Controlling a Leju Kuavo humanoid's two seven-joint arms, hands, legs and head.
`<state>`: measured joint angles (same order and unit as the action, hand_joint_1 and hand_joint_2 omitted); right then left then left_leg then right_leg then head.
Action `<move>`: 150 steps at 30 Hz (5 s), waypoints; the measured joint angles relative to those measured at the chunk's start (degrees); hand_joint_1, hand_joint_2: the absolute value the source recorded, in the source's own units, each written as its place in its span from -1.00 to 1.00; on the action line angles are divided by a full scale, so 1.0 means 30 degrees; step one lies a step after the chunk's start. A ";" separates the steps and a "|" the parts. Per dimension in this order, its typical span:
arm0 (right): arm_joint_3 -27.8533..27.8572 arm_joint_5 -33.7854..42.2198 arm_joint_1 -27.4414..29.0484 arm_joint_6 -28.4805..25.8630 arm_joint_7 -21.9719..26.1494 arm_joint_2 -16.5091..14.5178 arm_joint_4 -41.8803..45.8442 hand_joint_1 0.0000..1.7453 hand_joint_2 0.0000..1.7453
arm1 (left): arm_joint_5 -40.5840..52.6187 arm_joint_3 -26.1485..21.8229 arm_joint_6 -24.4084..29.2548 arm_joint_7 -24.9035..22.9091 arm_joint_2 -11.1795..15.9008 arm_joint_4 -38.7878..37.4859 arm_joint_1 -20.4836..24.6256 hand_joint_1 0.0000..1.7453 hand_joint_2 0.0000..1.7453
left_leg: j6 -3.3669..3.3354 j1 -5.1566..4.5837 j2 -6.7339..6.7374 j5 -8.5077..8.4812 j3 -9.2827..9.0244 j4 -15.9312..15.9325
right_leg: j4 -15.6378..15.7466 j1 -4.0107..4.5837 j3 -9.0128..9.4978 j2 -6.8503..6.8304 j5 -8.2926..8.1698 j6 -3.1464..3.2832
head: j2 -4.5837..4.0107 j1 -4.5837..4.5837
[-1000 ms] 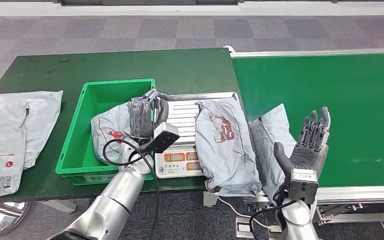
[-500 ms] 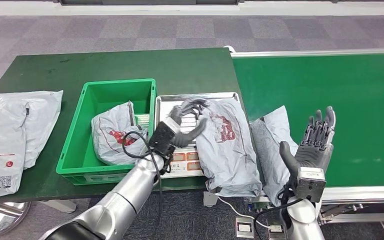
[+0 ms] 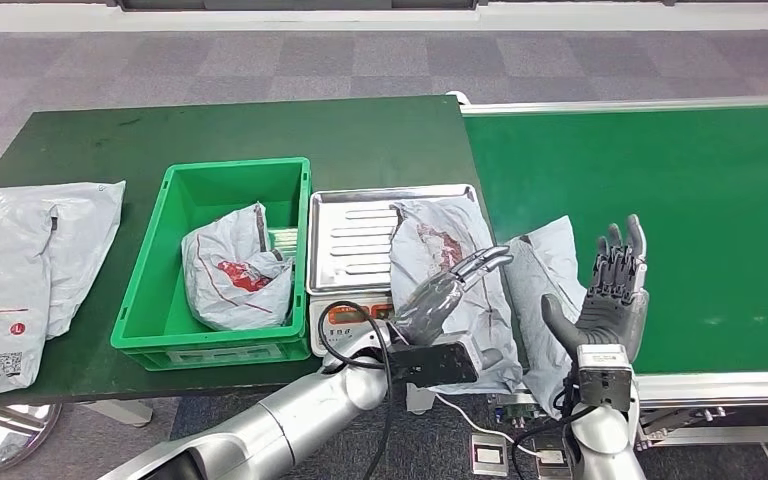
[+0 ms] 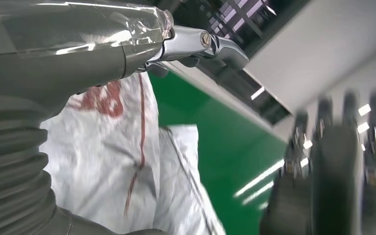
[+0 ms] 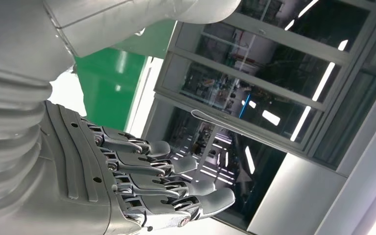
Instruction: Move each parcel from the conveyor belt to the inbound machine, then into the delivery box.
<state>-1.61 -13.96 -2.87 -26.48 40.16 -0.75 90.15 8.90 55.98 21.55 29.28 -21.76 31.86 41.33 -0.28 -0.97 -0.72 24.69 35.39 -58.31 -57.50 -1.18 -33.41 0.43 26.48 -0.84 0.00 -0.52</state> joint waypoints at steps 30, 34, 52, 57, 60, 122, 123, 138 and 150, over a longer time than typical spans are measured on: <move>0.0689 -0.0415 0.0685 0.0168 -0.0046 -0.0607 0.0505 -1.00 1.00 | 0.6178 0.3385 0.0263 -1.2108 0.0138 -0.3211 0.1293 -1.00 1.00 | -0.0004 -0.0002 -0.0003 -0.0001 0.0000 -0.0001 | 0.0000 -0.0003 0.0009 0.0004 0.0001 -0.0001 | 0.0000 0.0000; 0.0689 -0.0516 0.0797 0.0277 -0.0097 -0.0627 0.0595 -1.00 1.00 | 0.6245 0.3397 -0.1314 -1.2330 0.0142 -0.3551 0.1400 -1.00 1.00 | -0.0004 -0.0001 -0.0004 -0.0001 -0.0005 0.0000 | 0.0000 -0.0002 0.0018 0.0003 0.0001 -0.0001 | 0.0000 -0.0002; 0.0689 -0.0710 0.0880 0.0654 -0.0255 -0.0632 0.0672 -1.00 1.00 | 0.6181 0.3729 -0.3070 -1.1739 0.0142 -0.3928 0.2076 1.00 1.00 | -0.0006 0.0000 -0.0018 -0.0001 -0.0055 0.0001 | 0.0000 0.0001 0.0083 -0.0009 0.0004 -0.0002 | 0.0000 -0.0002; 0.0694 -0.0710 0.0880 0.0716 -0.0257 -0.0632 0.0672 -1.00 1.00 | 0.6163 0.3727 -0.3075 -1.1671 0.0142 -0.3983 0.2361 1.00 1.00 | -0.0006 0.0000 -0.0019 0.0002 -0.0067 0.0001 | 0.0000 0.0001 0.0095 -0.0008 0.0006 -0.0002 | 0.0000 -0.0002; 0.0696 -0.0710 0.0880 0.0725 -0.0257 -0.0632 0.0672 -1.00 1.00 | 0.6163 0.3727 -0.3081 -1.1669 0.0142 -0.3996 0.2428 1.00 1.00 | -0.0008 0.0000 -0.0020 0.0010 -0.0068 0.0001 | 0.0001 0.0001 0.0096 -0.0008 0.0011 -0.0002 | 0.0000 -0.0002; 0.1031 0.0085 0.0039 0.0069 -0.0019 -0.0785 0.0104 -1.00 1.00 | 0.6229 -1.0857 0.6243 0.3660 0.0193 1.0296 -0.4475 1.00 1.00 | 0.0004 0.0007 0.0011 0.0028 -0.0032 0.0002 | -0.0003 0.0007 0.0048 0.0028 0.0032 0.0000 | 0.0000 -0.0009; 0.1031 0.0085 0.0035 0.0069 -0.0020 -0.0785 0.0098 -1.00 1.00 | 0.6229 -1.0888 0.6243 0.3660 0.0193 1.0324 -0.4482 1.00 1.00 | 0.0004 0.0007 0.0011 0.0028 -0.0032 0.0002 | -0.0003 0.0008 0.0048 0.0028 0.0032 0.0000 | 0.0000 -0.0009; 0.1031 0.0086 -0.0015 0.0069 -0.0019 -0.0785 0.0002 -1.00 1.00 | 0.6229 -1.0924 0.6243 0.3660 0.0193 1.0451 -0.4538 1.00 1.00 | 0.0004 0.0007 0.0011 0.0029 -0.0031 0.0002 | -0.0003 0.0007 0.0047 0.0028 0.0033 0.0000 | 0.0000 -0.0009; 0.1031 0.0085 -0.0018 0.0067 -0.0017 -0.0785 -0.0027 -1.00 1.00 | 0.6229 -1.0924 0.6243 0.3660 0.0193 1.0499 -0.4565 1.00 1.00 | 0.0004 0.0007 0.0011 0.0029 -0.0031 0.0002 | -0.0003 0.0007 0.0047 0.0028 0.0033 0.0000 | 0.0000 -0.0009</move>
<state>1.49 -13.70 -2.93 -26.28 40.11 -3.10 90.07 27.58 23.21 40.28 40.26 -21.18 63.35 27.63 -0.26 -0.94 -0.69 24.77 35.29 -58.30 -57.51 -1.16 -33.27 0.51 26.58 -0.84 0.00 -0.55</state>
